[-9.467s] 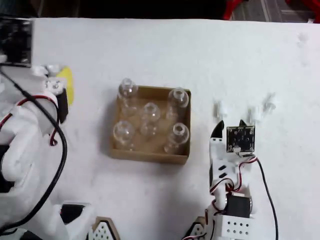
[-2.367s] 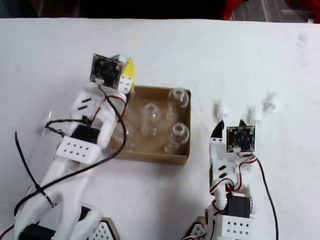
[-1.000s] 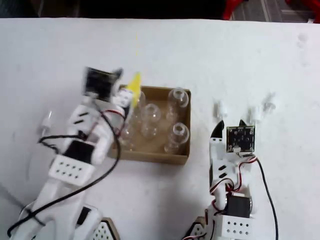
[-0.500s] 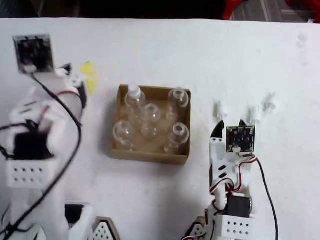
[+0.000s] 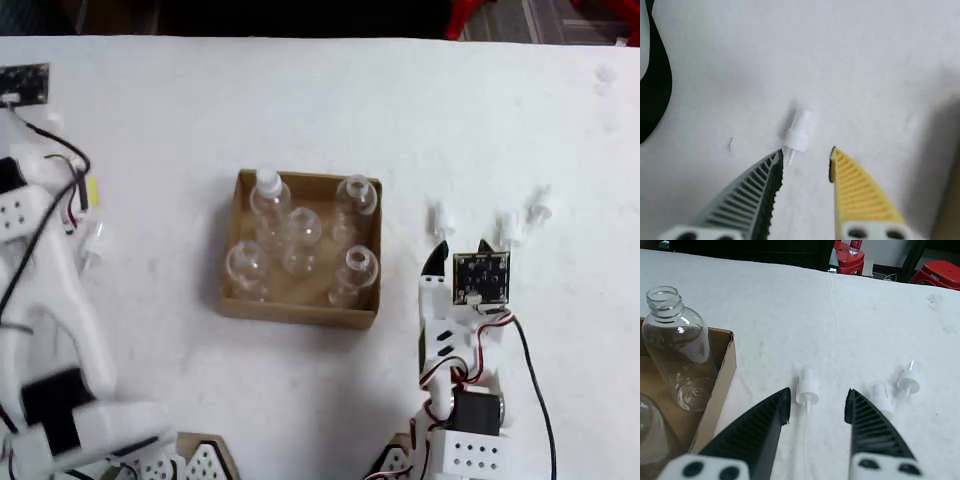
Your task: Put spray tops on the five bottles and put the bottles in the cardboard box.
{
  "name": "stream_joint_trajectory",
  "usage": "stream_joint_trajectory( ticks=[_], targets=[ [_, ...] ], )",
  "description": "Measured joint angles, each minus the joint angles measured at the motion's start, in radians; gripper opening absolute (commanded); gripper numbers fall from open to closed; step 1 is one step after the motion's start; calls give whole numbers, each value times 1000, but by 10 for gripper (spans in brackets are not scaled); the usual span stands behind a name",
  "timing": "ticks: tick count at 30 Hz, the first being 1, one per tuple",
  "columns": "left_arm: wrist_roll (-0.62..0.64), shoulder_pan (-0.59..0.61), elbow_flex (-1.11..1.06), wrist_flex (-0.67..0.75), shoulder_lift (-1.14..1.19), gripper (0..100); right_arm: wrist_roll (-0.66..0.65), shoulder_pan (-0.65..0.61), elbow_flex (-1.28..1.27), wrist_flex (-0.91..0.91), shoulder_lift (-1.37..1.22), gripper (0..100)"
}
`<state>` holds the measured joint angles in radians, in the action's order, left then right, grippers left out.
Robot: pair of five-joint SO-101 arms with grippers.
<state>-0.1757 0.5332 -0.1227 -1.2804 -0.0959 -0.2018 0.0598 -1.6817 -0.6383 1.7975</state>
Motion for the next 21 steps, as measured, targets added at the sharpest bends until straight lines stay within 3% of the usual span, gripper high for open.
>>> stream_joint_trajectory(
  ticks=[9, 21],
  targets=[
    [-2, 41, 0, 178, 311, 146, 0, 0, 0, 0, 0, 159],
    [-2, 41, 0, 295, 439, 147, 0, 0, 0, 0, 0, 160]
  ],
)
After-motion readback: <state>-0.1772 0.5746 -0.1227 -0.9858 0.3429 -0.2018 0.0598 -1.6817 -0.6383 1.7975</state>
